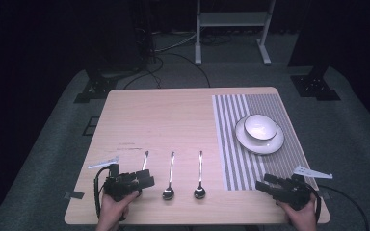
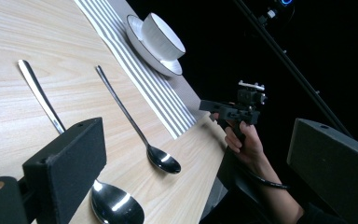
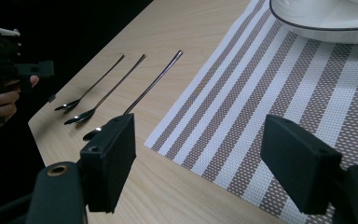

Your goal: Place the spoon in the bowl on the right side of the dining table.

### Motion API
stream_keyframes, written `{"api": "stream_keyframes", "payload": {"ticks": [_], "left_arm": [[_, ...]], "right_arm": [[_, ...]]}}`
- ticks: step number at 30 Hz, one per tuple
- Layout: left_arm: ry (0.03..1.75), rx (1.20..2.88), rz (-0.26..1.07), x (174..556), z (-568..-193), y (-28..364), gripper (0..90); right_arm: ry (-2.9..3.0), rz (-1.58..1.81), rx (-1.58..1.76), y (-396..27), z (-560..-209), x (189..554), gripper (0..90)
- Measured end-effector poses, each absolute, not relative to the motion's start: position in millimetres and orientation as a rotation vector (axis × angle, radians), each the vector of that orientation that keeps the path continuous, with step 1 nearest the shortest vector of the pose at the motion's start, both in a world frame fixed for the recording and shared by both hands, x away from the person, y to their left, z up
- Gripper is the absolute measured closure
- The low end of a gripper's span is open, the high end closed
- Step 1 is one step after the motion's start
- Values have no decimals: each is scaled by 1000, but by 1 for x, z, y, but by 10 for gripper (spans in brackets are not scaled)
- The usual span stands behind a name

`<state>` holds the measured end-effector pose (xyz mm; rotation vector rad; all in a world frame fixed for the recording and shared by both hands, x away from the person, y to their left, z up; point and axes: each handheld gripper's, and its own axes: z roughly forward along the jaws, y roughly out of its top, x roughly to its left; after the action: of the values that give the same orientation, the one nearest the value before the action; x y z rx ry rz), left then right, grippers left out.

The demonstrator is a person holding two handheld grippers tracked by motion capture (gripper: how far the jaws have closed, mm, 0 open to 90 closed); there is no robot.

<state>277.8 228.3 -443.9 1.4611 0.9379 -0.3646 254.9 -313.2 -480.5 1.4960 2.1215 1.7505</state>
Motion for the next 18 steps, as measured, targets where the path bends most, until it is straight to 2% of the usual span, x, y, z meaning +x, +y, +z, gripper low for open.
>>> {"api": "stream_keyframes", "payload": {"ticks": [18], "left_arm": [[901, 1501, -427, 286, -444, 202, 31]], "right_arm": [[2188, 1704, 1498, -306, -478, 268, 246]]}}
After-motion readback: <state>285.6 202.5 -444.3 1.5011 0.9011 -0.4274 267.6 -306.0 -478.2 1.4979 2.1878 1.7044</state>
